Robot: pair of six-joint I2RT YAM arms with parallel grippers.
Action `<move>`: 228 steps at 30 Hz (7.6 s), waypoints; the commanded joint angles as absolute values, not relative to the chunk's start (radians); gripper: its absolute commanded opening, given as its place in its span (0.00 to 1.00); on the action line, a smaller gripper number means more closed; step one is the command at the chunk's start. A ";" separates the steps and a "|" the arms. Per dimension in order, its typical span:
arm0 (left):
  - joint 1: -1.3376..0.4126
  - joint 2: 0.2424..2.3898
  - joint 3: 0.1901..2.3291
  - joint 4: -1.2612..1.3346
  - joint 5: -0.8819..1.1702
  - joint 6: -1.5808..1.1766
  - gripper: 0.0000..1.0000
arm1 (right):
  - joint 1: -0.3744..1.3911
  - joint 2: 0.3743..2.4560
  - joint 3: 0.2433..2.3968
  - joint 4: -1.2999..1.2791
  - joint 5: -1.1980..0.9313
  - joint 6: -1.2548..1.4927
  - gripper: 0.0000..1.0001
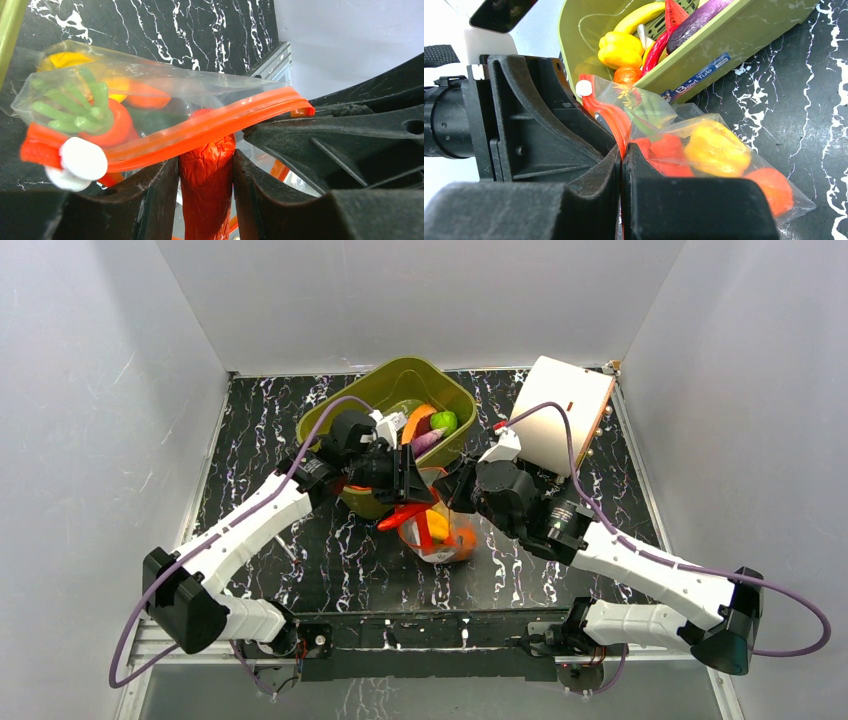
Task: Place the food in the zip-top bag and seal the zipper
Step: Place the fake vegetable in the zipper food storage bag, then pick up the fake fruit from the bin, then place the fake fruit in the zipper food storage bag.
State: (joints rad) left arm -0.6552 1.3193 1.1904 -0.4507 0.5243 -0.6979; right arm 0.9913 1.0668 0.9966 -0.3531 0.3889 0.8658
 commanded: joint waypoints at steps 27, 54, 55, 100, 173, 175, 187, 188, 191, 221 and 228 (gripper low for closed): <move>-0.691 1.249 1.341 -0.569 0.290 -0.637 0.65 | 0.994 1.008 0.979 -0.258 0.376 0.811 0.00; -0.548 1.572 1.525 -0.456 -0.289 -0.271 0.53 | 0.994 0.897 1.164 -0.608 0.575 0.629 0.00; -0.535 1.592 1.523 -0.440 -0.271 -0.271 0.51 | 0.994 0.895 1.157 -0.608 0.569 0.634 0.00; -0.440 1.984 1.587 -0.339 -0.241 -0.315 0.24 | 0.994 0.869 1.110 -0.579 0.480 0.692 0.00; -0.440 1.229 1.401 -0.233 0.378 -0.691 0.00 | 0.994 0.924 1.170 -0.744 0.719 0.912 0.00; -0.443 1.227 1.383 -0.216 0.404 -0.729 0.00 | 0.994 0.941 1.214 -0.796 0.763 0.911 0.00; -0.549 1.240 1.265 -0.133 0.434 -0.850 0.00 | 0.994 0.942 1.023 -0.556 0.659 0.942 0.00; -0.553 1.238 1.249 -0.134 0.435 -0.860 0.00 | 0.994 0.951 1.008 -0.535 0.650 0.953 0.00; -0.571 1.231 1.217 -0.166 0.444 -0.870 0.00 | 0.994 0.984 0.995 -0.502 0.643 0.977 0.00; -0.676 1.410 1.233 -0.325 0.263 -0.821 0.00 | 0.994 1.022 0.960 -0.294 0.449 0.934 0.00; -0.681 1.428 1.249 -0.309 0.194 -0.836 0.00 | 0.994 1.041 0.962 -0.266 0.374 0.937 0.00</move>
State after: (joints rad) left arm -0.6746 1.4300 1.2045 -0.3077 0.2470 -0.8337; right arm 0.9894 1.0367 0.9512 -0.3725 0.4332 0.9398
